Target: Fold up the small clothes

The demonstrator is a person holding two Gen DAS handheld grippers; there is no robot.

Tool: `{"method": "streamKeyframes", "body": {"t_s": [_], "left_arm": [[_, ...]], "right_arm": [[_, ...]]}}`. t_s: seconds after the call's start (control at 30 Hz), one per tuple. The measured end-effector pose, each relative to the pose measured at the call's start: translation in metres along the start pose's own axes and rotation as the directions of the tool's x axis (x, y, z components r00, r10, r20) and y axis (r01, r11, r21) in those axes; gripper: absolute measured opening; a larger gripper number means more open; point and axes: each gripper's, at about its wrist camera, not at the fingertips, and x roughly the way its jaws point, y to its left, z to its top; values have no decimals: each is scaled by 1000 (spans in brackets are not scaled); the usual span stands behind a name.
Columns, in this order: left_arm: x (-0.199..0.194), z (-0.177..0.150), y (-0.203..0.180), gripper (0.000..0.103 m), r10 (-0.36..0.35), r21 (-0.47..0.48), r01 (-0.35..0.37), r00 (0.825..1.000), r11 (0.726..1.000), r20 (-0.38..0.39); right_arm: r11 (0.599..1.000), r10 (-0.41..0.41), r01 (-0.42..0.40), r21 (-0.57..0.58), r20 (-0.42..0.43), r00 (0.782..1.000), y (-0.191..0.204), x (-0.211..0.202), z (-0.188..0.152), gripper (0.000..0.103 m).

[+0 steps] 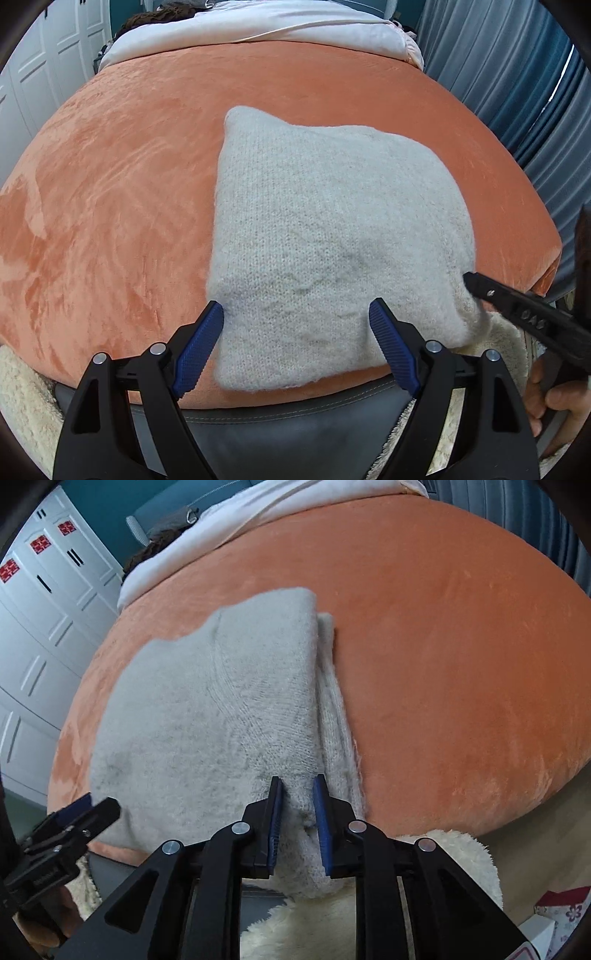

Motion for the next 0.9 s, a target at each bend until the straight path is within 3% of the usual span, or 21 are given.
{"method": "streamKeyframes", "body": {"t_s": [0.1,0.17,0.2,0.33,0.5,0.53,0.6,0.67,0.77,0.9], "left_arm": [[-6,2,7,81,-52,-20,53,998,998,19],[-10,6,17,90,-105,-69,108,993,992,45],[-8,9,22,91,-124,-102,129,991,986,55],[19,23,49,92,-179,-254,178,984,950,20],[57,21,65,92,-311,-378,276,950,884,-32],[61,20,64,90,-329,-392,289,944,874,-38],[61,20,62,82,-349,-400,305,936,864,-41],[53,25,61,62,-373,-381,331,927,863,-39],[26,36,63,49,-432,-351,412,902,841,22],[-29,61,68,48,-465,-257,485,874,836,139]], "right_arm": [[999,41,-42,26,53,998,-3,-22,5,26],[995,67,-72,67,86,994,-10,-29,8,54],[992,79,-88,88,96,992,-15,-28,11,59],[984,103,-103,146,5,995,-27,4,17,60],[956,212,-195,218,-59,975,-28,41,21,71],[950,229,-209,231,-65,971,-29,45,23,69],[941,262,-238,240,-72,962,-30,49,28,53],[954,238,-225,198,-46,970,-20,37,35,36],[960,248,-253,118,53,967,5,1,44,33],[959,277,-284,6,194,941,53,-61,69,33]]}}
